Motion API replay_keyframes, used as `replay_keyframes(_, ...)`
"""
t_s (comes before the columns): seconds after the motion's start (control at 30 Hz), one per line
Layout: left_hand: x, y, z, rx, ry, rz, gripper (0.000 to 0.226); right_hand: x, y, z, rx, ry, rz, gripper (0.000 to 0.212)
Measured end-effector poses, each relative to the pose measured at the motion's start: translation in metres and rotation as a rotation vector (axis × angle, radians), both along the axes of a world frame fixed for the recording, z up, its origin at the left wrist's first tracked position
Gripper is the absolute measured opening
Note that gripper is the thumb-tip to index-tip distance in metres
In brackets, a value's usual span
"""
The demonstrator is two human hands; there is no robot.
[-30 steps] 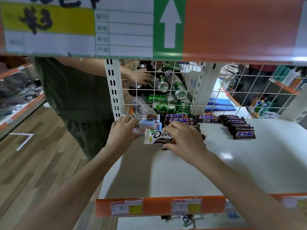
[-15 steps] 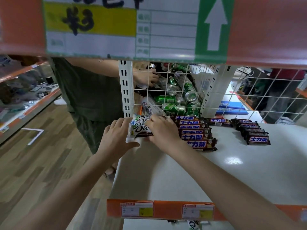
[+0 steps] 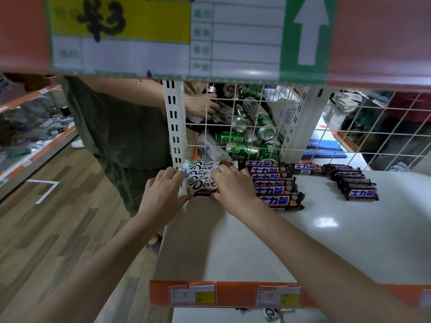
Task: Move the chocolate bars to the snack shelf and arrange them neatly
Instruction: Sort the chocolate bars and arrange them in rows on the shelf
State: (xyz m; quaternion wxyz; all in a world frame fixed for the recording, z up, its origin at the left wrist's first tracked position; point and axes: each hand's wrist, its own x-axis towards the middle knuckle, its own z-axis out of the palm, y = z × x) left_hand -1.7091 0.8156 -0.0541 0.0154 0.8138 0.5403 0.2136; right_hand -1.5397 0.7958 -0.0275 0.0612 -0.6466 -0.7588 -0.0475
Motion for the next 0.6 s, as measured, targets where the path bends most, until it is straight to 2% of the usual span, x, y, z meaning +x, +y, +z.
replay_keyframes(0.3, 0.006, -0.003, 0.004, 0.014, 0.028, -0.029, 0.052, 0.004, -0.012, 0.003, 0.072, 0.021, 0.025, 0.033)
replay_keyframes(0.6, 0.034, -0.019, 0.016, 0.002, 0.044, -0.057, 0.048, 0.031, -0.040, 0.011, 0.072, 0.047, -0.054, 0.034)
